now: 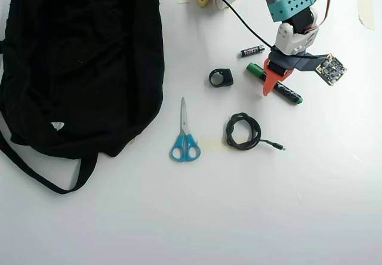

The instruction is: Put the green marker into the black bag

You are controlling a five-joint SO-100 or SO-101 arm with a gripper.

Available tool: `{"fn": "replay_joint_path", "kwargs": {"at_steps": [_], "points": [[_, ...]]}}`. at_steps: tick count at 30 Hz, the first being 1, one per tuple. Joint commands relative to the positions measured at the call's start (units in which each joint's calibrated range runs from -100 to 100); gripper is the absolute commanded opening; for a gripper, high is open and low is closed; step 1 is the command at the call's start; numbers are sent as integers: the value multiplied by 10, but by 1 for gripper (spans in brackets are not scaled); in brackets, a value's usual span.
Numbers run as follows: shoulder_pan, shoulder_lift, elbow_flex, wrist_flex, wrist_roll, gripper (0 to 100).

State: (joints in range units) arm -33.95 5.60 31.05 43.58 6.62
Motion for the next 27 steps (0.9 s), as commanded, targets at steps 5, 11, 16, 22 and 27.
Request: {"fn": "replay_joint_path", "kwargs": {"at_steps": [5,11,16,22,27], "points": [[5,12,-5,-15,-3,27],[5,14,-3,-14,-4,27],[5,14,2,-15,-13,27],[6,14,2,-15,-13,27],[6,14,2,-15,-24,21]]}}
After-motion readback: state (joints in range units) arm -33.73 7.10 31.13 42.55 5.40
